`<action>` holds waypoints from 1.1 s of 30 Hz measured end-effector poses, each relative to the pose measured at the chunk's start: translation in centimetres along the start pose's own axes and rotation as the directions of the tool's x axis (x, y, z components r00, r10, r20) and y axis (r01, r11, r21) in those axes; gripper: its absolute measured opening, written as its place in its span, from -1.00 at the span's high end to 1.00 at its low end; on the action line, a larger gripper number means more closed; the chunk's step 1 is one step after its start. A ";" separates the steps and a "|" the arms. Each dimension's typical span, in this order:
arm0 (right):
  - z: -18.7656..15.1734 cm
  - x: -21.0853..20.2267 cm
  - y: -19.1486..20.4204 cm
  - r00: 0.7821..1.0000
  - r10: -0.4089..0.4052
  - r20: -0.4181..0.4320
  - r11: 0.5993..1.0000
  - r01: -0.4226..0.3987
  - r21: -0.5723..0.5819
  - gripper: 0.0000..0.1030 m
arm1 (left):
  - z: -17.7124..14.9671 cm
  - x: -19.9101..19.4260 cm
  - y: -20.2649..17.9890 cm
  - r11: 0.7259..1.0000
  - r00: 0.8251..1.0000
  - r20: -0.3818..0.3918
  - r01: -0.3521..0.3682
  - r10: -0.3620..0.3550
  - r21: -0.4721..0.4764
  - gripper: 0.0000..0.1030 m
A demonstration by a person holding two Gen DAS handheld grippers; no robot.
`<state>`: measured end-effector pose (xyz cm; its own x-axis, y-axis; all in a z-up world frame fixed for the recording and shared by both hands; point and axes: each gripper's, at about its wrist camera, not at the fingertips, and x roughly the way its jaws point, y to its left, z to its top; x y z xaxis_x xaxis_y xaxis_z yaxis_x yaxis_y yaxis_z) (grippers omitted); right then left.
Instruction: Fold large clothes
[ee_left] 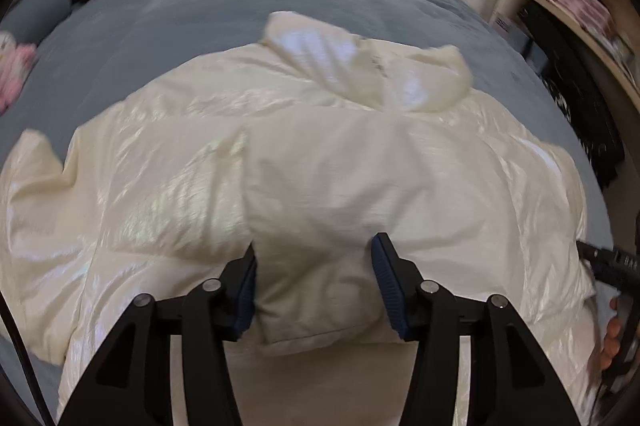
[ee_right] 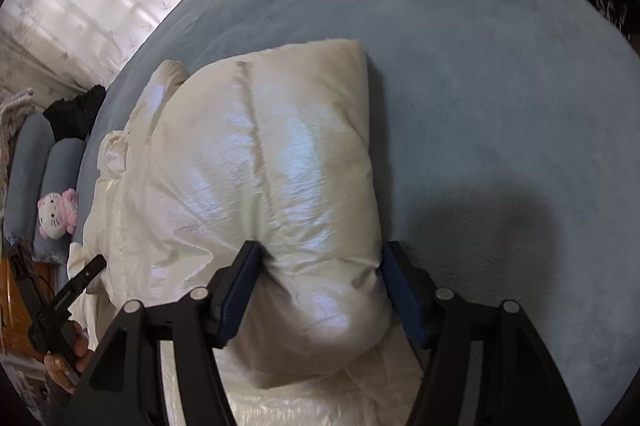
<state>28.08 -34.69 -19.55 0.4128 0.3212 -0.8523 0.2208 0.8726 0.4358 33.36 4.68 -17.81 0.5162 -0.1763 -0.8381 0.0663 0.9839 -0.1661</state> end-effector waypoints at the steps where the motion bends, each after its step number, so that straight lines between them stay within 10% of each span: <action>1: 0.0 0.1 -0.3 1.000 0.018 0.000 1.000 -0.018 0.017 -0.25 | 0.1 0.2 -0.3 1.000 1.000 -0.007 -0.004 0.004 -0.005 0.02; 3: 0.0 0.1 -0.7 0.999 0.045 0.001 0.999 -0.045 0.029 -0.25 | 0.4 0.4 -0.4 0.999 0.999 -0.028 -0.019 0.018 -0.035 0.49; 6: 0.0 -0.5 0.2 0.998 0.063 0.019 0.997 -0.062 -0.035 0.27 | 0.9 -0.1 0.0 0.997 1.000 -0.012 -0.014 0.013 -0.076 0.83; 14: -0.9 0.6 1.8 0.996 -0.059 0.062 0.984 0.069 -0.163 0.48 | -1.2 0.1 1.3 0.997 0.998 0.008 -0.059 0.059 -0.051 0.74; 24: 0.0 -3.8 3.7 0.986 -0.142 0.089 0.976 0.154 -0.155 0.07 | -0.6 -4.5 3.1 0.993 0.995 0.068 -0.060 0.067 -0.098 0.46; 33: 1.7 -6.0 10.9 0.990 -0.058 0.130 0.968 0.088 -0.235 -0.17 | 2.6 -7.0 -0.7 0.999 0.996 0.088 -0.022 0.026 -0.046 0.46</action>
<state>29.54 -27.70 -9.21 0.5104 0.2193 -0.8315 0.0427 0.9593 0.2792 31.88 5.27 -10.50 0.5909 -0.1473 -0.7932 0.0154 0.9851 -0.1714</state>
